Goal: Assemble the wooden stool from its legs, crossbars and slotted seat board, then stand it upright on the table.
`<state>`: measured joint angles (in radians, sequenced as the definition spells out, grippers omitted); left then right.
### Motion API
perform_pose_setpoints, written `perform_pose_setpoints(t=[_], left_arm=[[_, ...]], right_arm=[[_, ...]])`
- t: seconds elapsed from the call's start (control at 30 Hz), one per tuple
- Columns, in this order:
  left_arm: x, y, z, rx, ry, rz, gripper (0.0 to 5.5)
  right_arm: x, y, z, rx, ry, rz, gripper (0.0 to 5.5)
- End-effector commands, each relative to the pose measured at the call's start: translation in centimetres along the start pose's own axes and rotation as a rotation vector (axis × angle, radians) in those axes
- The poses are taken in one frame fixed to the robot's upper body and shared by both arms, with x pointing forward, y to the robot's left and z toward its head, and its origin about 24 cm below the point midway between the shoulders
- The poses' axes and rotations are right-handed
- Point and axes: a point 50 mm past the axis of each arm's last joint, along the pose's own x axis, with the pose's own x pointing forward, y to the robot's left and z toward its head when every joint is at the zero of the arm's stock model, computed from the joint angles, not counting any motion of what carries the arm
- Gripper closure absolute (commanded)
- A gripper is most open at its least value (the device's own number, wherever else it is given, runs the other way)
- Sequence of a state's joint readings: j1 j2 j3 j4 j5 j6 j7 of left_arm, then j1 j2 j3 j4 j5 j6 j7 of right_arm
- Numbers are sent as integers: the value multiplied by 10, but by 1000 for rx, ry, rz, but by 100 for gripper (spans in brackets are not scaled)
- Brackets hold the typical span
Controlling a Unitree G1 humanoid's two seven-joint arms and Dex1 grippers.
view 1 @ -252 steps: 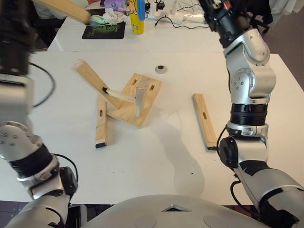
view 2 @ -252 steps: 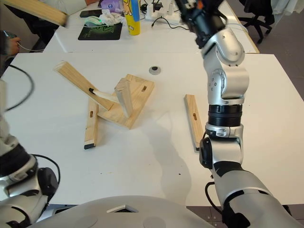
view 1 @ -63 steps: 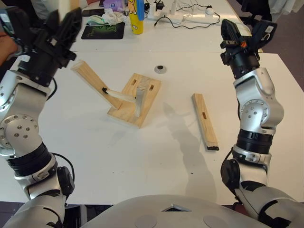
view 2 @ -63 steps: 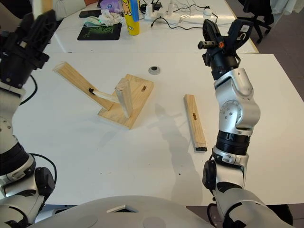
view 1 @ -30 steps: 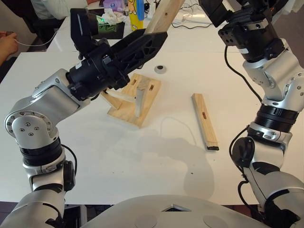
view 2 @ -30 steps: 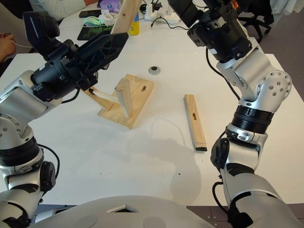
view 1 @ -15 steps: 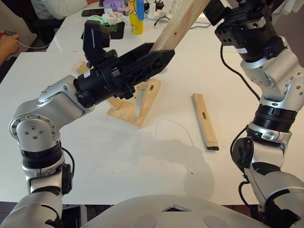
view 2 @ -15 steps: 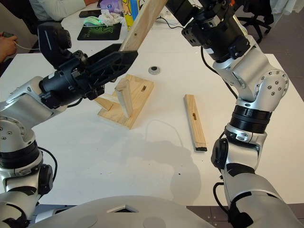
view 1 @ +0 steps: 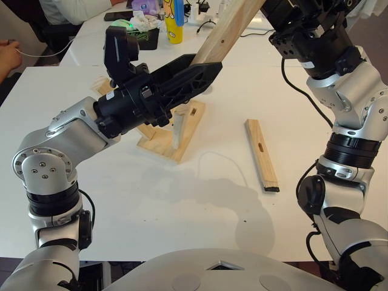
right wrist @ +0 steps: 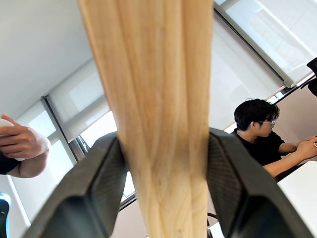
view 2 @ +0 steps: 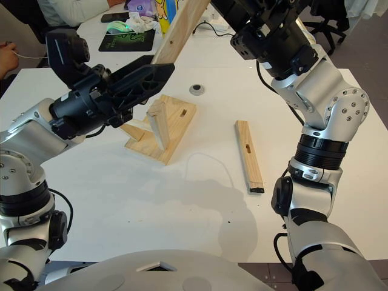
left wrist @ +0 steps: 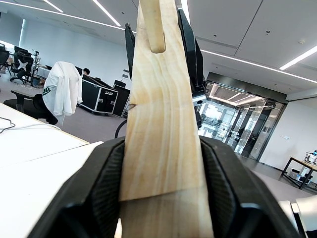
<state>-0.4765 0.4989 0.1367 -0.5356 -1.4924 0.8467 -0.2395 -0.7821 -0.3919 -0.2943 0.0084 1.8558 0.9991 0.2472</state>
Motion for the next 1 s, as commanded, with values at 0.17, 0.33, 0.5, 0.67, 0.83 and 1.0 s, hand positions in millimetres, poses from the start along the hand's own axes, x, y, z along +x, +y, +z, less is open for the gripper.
perform_pose_setpoints(t=[0.17, 0.33, 0.5, 0.67, 0.83, 1.0], left_arm=[[-2, 5, -2, 20, 17, 59, 261], [-6, 14, 8, 62, -40, 158, 230], [-16, 18, 32, 88, -185, 236, 230], [-28, 15, 46, 86, -270, 283, 230], [-34, -1, 26, 58, -135, 170, 230], [-42, -24, 12, 0, -38, -28, 230]], right_arm=[[5, 7, 3, -33, -9, 30, 333], [1, -3, 14, -101, -72, -69, 335], [-11, -27, 37, -259, -175, -289, 338], [-22, -42, 51, -392, -266, -456, 339], [-33, -58, 60, -464, -351, -606, 339], [-35, -60, 67, -473, -384, -620, 339]])
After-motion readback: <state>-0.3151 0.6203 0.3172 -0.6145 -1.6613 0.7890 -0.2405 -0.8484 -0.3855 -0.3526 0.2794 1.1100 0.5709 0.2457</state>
